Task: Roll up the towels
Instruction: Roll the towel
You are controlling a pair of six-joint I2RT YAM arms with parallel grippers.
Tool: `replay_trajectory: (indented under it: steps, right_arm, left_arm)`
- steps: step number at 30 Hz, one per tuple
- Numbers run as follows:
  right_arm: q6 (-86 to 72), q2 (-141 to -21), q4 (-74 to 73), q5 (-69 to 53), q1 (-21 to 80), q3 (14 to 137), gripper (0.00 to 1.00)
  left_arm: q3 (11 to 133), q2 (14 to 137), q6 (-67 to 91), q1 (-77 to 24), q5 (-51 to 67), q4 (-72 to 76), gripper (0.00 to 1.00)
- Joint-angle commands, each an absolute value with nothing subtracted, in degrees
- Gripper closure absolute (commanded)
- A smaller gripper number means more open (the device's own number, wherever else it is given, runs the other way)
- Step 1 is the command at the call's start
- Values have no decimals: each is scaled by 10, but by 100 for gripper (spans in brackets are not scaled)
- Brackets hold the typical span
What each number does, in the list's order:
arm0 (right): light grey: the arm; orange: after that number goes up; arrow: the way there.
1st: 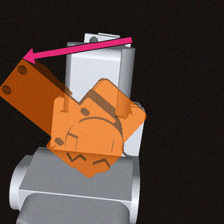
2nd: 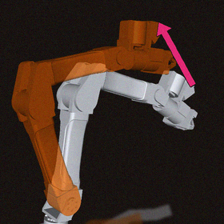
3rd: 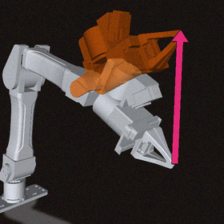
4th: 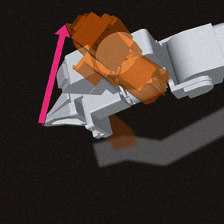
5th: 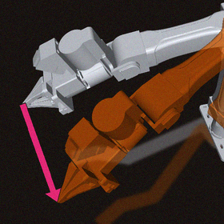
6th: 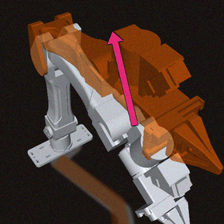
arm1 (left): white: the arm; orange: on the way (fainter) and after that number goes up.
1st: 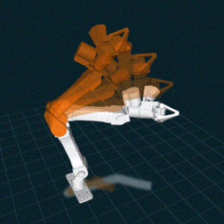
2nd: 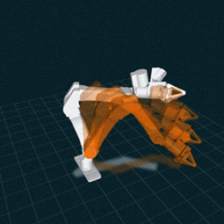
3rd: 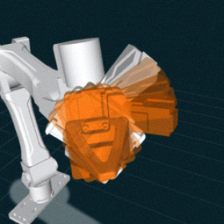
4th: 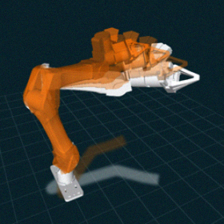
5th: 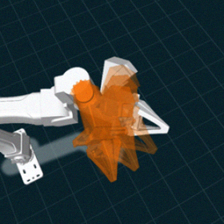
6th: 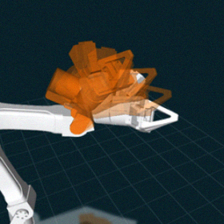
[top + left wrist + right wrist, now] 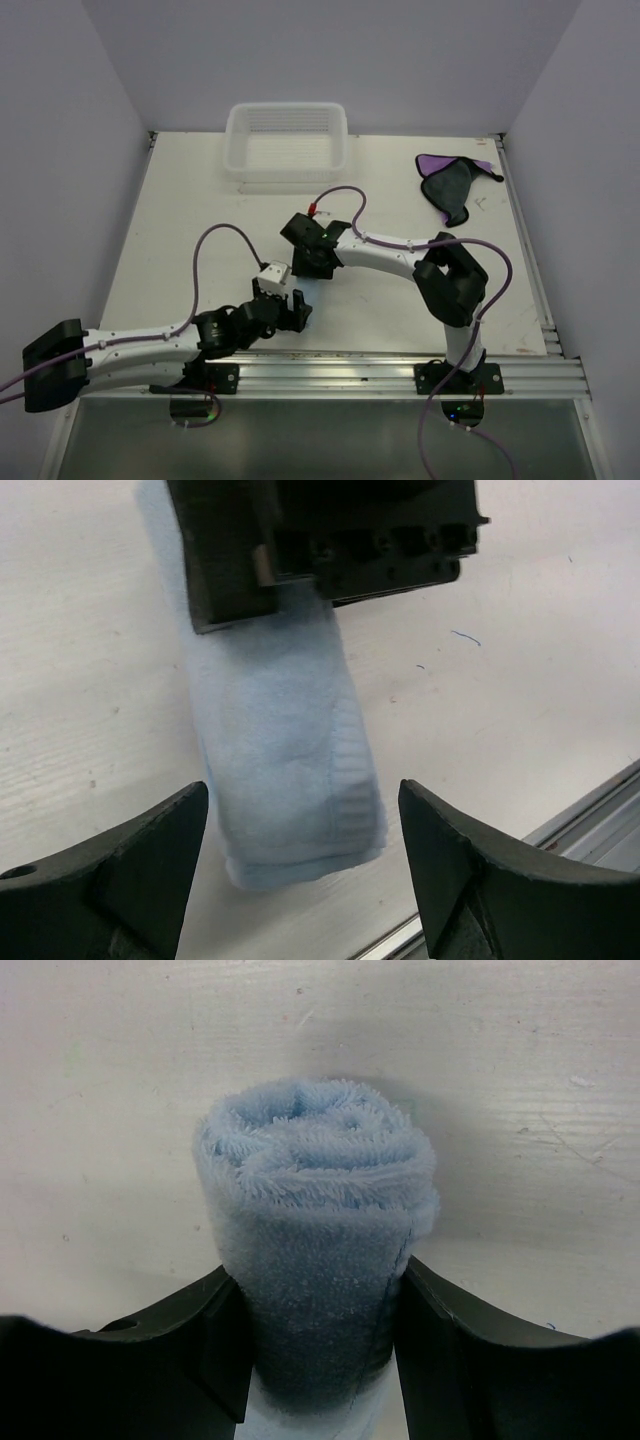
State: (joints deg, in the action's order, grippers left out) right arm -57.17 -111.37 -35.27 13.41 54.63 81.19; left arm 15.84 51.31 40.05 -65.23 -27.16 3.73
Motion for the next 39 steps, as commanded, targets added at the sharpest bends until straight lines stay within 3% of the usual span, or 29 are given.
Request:
replay_trajectory:
  steps: [1, 29, 35, 39]
  right_arm:
    - [-599, -1117, -388, 156, 544, 831, 46]
    - [-609, -1129, -421, 150, 544, 861, 43]
    - [-606, -1130, -421, 146, 543, 863, 43]
    - [-604, -1129, -418, 139, 539, 860, 43]
  left_arm:
    - [211, 548, 357, -683, -315, 56, 20]
    - [318, 777, 352, -755, -399, -26, 23]
    - [326, 797, 388, -758, -417, -69, 38]
    - [302, 780, 401, -758, -408, -55, 56]
